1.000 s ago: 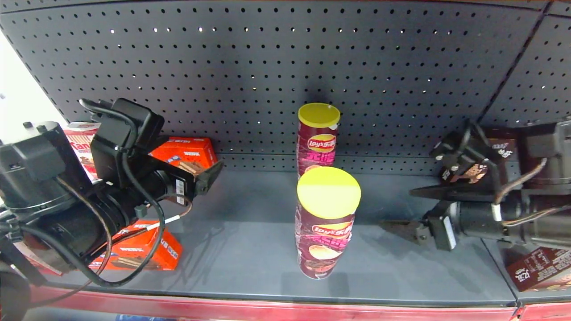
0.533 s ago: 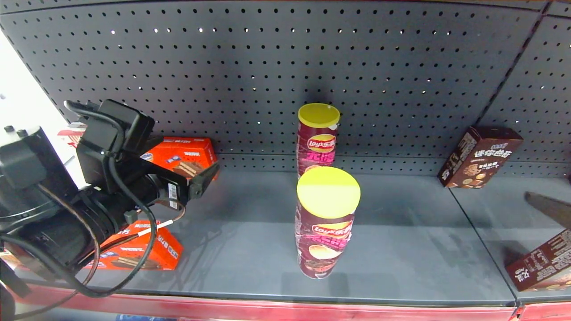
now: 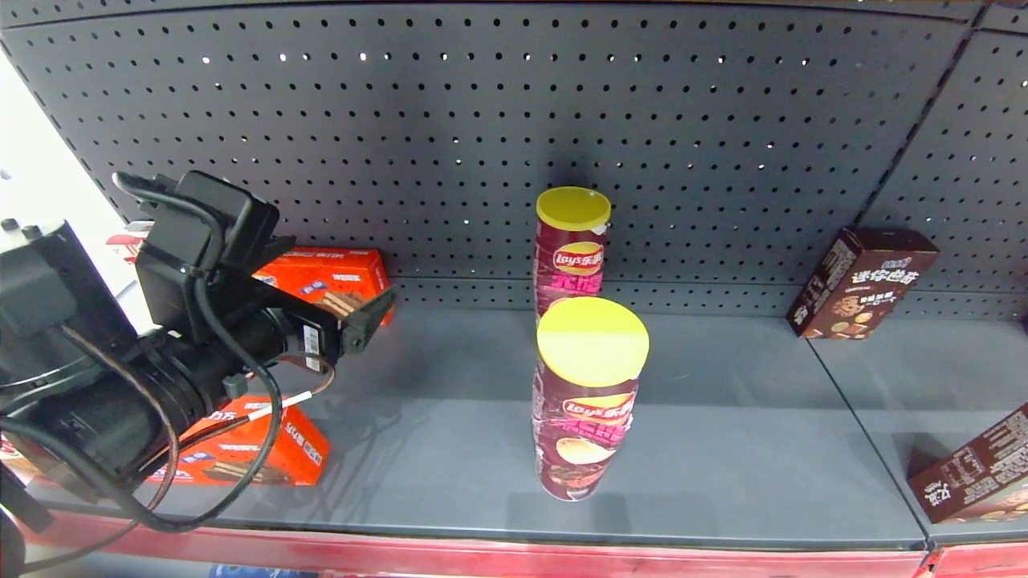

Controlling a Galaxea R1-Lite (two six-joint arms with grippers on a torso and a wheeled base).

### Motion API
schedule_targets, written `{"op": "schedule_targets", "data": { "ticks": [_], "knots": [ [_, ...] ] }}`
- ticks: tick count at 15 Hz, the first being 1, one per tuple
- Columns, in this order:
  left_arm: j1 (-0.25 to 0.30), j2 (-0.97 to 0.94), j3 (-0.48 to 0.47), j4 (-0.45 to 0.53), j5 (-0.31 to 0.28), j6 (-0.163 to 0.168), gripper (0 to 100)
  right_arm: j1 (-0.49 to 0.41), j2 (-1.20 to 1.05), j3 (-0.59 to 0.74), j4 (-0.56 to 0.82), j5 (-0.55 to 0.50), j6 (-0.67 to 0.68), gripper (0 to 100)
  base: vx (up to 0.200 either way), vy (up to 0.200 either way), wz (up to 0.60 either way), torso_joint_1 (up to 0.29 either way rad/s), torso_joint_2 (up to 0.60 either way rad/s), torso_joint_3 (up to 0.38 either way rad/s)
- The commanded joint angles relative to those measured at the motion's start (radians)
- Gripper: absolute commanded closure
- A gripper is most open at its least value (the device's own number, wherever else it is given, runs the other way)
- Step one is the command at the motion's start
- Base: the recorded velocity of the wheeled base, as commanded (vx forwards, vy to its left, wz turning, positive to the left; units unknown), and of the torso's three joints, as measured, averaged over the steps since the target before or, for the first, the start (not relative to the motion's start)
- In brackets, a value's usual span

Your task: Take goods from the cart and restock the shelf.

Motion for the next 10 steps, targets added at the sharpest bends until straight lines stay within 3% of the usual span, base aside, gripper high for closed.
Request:
{"op": "schedule_targets", "data": {
  "ticks": [1, 2, 4, 7, 9, 10],
  "knots": [
    [0.0, 0.001, 0.005, 0.0, 0.0, -0.004, 0, -0.004, -0.072, 0.274, -0.115, -0.005, -0.001, 0, 0.0, 0.0, 0.0, 0.0, 0.0, 0.0],
    [0.001, -0.002, 0.01, 0.0, 0.0, -0.005, 0, -0.004, -0.072, 0.349, -0.18, -0.008, -0.002, 0, 0.0, 0.0, 0.0, 0.0, 0.0, 0.0],
    [0.004, -0.028, 0.023, 0.0, 0.0, -0.01, 0, -0.004, -0.072, 0.349, -0.143, -0.006, 0.035, 0, 0.0, 0.0, 0.0, 0.0, 0.0, 0.0],
    [0.001, -0.03, 0.023, 0.0, -0.001, -0.01, 0, -0.009, -0.064, 0.336, -0.103, 0.107, 0.087, 0, 0.0, 0.0, 0.0, 0.0, 0.0, 0.0],
    [0.0, -0.03, 0.02, 0.0, -0.001, -0.008, 0, -0.11, -0.043, 0.326, -0.068, 0.106, 0.085, 0, 0.0, 0.0, 0.0, 0.0, 0.0, 0.0],
    [-0.002, -0.028, 0.016, 0.0, -0.001, -0.007, 0, -0.233, -0.044, 0.324, -0.068, 0.112, 0.087, 0, 0.0, 0.0, 0.0, 0.0, 0.0, 0.0]
  ]
}}
